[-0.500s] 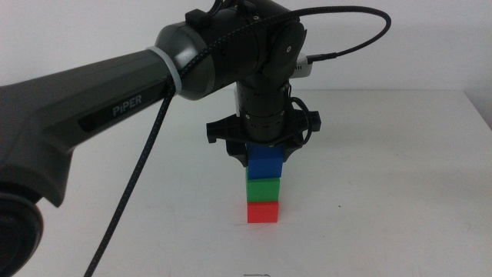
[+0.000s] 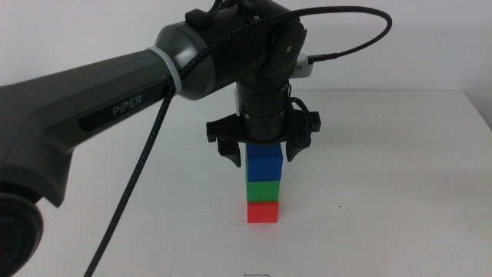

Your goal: Stack red cubes first, then green, then blue cubes in a specific spot.

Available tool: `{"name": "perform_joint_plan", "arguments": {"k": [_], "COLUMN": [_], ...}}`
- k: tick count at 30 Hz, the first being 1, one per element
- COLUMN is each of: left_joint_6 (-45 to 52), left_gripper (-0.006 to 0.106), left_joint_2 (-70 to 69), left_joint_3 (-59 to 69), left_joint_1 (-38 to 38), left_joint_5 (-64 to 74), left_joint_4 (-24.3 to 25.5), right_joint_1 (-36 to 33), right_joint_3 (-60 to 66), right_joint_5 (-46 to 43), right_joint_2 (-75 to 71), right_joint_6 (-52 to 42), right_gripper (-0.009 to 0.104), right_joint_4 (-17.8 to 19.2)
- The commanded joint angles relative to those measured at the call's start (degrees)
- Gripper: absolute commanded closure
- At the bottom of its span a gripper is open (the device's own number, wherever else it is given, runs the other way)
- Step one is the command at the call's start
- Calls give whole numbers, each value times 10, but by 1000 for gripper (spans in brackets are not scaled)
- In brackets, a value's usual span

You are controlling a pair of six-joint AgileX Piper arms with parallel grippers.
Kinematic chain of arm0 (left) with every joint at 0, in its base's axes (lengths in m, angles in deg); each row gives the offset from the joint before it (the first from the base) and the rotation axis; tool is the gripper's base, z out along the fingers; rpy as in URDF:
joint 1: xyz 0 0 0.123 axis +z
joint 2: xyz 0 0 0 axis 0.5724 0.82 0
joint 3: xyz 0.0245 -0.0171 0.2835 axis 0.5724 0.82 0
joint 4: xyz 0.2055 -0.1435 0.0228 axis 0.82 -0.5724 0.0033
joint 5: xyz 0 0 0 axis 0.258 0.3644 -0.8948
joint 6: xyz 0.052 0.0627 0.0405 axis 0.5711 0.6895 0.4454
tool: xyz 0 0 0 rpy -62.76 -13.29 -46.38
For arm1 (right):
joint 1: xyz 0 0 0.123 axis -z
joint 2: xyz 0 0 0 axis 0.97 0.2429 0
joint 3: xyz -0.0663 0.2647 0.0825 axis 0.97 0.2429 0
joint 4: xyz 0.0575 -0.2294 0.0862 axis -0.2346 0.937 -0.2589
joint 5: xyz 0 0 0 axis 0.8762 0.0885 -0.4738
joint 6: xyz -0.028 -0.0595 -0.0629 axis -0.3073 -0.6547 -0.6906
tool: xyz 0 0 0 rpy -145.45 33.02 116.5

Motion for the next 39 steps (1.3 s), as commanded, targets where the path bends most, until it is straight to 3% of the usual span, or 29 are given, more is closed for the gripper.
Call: {"name": "perform_joint_plan", "arguments": {"k": [1,16,24,29,35,39], "left_joint_6": [3,27,70,171,315,351], "left_gripper": [13,13,17,17,8,8], "left_joint_2": [-36,-109,-209,-266,-318,-360], "left_joint_3": [-13,-13,-13,-13,-13,2], "left_joint_1": [-1,-1,-1,-1,17,77], "left_joint_5": [47,47,47,47,47,42], "left_joint_4": [6,35,76,133,220,186], "right_joint_1": [-1,-1,-1,-1,-1,-1], "right_joint_3": [-14,-14,-14,-14,-14,-14], "right_joint_5": [-42,-42,-42,-42,-42,-41], "right_joint_2": [5,5,5,5,5,4], "right_joint_6": [-7,-7,-7,-7,-7,-7], "right_gripper": [1,1,1,1,1,1], "right_joint_4": [6,6,6,6,6,7]}}
